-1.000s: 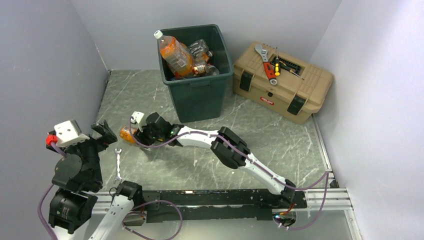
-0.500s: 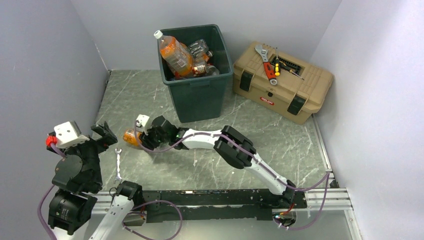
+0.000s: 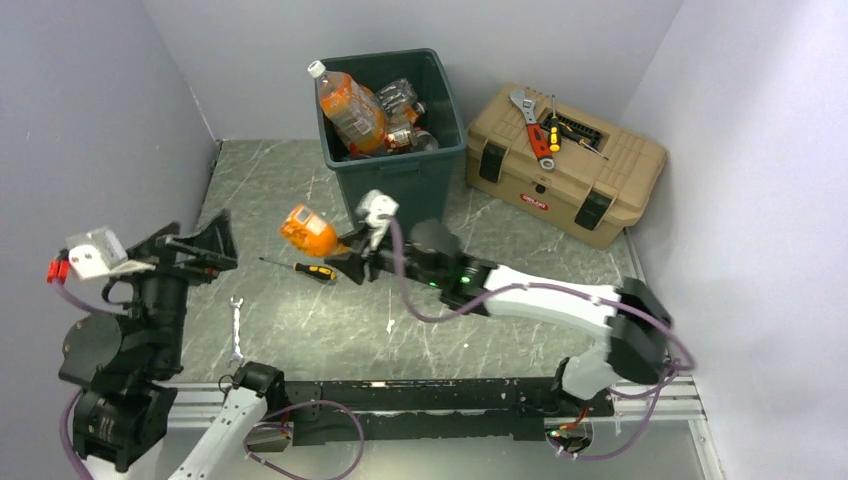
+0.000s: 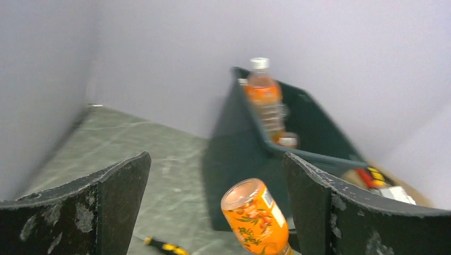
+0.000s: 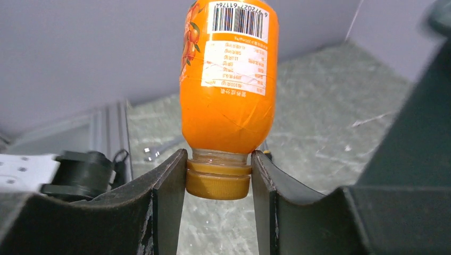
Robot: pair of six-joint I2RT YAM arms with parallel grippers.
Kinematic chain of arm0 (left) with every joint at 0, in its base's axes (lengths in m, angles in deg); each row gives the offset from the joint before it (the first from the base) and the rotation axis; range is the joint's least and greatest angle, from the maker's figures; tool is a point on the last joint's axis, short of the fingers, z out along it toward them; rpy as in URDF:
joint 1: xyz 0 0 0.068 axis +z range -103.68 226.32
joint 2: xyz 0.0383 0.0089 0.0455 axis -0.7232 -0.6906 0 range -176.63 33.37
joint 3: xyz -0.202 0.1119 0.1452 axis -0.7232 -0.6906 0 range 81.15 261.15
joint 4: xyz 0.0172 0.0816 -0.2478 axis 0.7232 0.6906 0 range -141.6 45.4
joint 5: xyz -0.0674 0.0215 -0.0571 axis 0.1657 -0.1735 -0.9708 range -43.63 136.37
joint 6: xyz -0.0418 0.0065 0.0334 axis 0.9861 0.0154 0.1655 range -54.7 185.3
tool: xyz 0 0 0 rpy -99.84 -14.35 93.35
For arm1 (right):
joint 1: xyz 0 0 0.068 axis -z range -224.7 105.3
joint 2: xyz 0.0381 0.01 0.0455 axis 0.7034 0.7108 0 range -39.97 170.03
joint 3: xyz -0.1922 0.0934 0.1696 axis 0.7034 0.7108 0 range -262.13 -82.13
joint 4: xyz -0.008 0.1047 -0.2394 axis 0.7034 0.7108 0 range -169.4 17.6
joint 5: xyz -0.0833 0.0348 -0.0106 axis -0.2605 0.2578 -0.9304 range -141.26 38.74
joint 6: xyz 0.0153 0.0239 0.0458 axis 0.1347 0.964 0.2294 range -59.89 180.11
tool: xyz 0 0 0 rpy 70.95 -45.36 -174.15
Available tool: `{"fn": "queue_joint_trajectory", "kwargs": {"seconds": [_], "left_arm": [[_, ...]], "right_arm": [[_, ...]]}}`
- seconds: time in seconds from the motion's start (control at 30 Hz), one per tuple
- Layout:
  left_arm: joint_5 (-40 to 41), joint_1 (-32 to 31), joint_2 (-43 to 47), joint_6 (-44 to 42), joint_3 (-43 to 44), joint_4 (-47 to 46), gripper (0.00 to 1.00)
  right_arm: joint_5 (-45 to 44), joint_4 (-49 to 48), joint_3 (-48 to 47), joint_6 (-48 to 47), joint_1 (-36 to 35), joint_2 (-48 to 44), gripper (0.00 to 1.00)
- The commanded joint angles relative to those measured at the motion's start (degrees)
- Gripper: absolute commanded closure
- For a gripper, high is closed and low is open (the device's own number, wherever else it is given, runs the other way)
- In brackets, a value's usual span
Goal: Put the plastic bottles in the bin
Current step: Pick up the plastic bottle at the center of the board.
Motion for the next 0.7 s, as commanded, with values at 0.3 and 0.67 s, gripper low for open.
{"fn": "queue_joint_trajectory", "kwargs": {"seconds": [0.3,0.67], "left_arm": [[-55.3,-0.1,-20.3,28.7,-2.8,-31.1,0.0],[-68.3,-1.4,-28.0,39.3,-9.4,-55.6,0.01]], "right_arm": [[-12.1,-5.2,20.2,5.7,-0.4,-37.3,1.0],[-12.7,-7.1,21.2,9.5,-0.4,-41.1,1.0]]}}
